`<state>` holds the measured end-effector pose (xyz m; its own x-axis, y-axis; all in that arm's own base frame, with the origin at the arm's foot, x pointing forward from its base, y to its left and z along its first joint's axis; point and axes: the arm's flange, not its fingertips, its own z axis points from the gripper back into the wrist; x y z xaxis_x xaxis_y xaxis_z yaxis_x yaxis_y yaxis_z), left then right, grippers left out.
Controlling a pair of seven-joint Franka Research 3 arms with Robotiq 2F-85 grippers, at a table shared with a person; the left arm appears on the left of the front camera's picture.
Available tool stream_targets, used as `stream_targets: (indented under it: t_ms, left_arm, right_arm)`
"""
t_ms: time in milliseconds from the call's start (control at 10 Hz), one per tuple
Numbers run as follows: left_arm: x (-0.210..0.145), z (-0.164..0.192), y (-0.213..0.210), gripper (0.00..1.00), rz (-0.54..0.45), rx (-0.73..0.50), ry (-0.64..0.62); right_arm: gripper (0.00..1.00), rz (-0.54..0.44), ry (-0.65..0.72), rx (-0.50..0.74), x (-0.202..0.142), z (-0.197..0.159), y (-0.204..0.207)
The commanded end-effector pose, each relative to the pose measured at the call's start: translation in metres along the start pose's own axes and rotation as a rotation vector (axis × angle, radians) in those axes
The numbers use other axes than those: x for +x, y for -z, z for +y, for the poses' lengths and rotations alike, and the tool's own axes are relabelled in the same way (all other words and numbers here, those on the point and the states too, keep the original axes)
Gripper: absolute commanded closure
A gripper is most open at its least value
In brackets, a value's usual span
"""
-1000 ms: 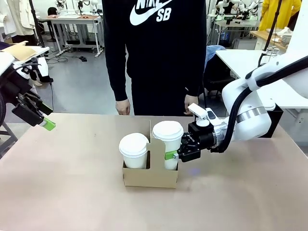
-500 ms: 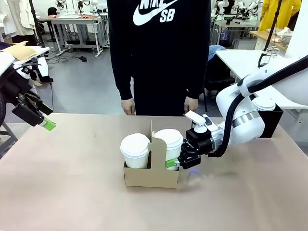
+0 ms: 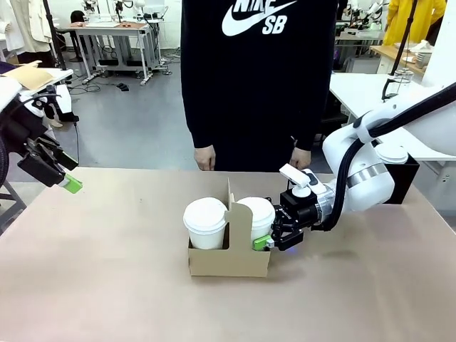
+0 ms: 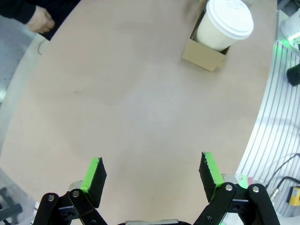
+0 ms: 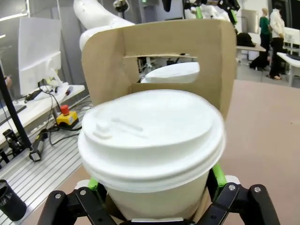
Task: Pour a drink into a cup and package it in a carrier.
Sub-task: Insert the held 600 ml Paper Cup into the Cup Carrier.
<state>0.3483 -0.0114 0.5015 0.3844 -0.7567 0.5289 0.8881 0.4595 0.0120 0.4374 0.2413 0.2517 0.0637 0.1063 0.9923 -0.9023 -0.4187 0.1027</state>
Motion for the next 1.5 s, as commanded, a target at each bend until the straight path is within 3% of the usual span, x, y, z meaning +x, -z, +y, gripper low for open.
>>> stream_targets:
  t_ms: [0,400,600,900,1000,1200,1400]
  left_arm:
    - [0.0,0.0,-0.001,0.0,-0.014,-0.012,0.006]
    - [0.0,0.0,-0.001,0.0,-0.014,-0.012,0.006]
    - [0.0,0.0,-0.001,0.0,-0.014,-0.012,0.006]
    - [0.0,0.0,-0.001,0.0,-0.014,-0.012,0.006]
    - [0.0,0.0,-0.001,0.0,-0.014,-0.012,0.006]
    - [0.0,0.0,-0.001,0.0,-0.014,-0.012,0.006]
    - [0.0,0.0,-0.001,0.0,-0.014,-0.012,0.006]
  right_arm:
    - [0.0,0.015,-0.05,-0.019,0.009,0.01,-0.017]
    - [0.0,0.048,-0.031,-0.139,0.025,0.026,-0.061]
    - [0.0,0.092,0.024,-0.267,0.041,0.055,-0.092]
    - [0.0,0.212,0.17,-0.656,0.085,0.13,-0.146]
    - [0.0,0.235,0.283,-0.767,0.09,0.144,-0.166]
    - [0.0,0.214,0.468,-0.863,0.094,0.176,-0.204]
    - [0.0,0.295,0.59,-1.045,0.092,0.197,-0.221]
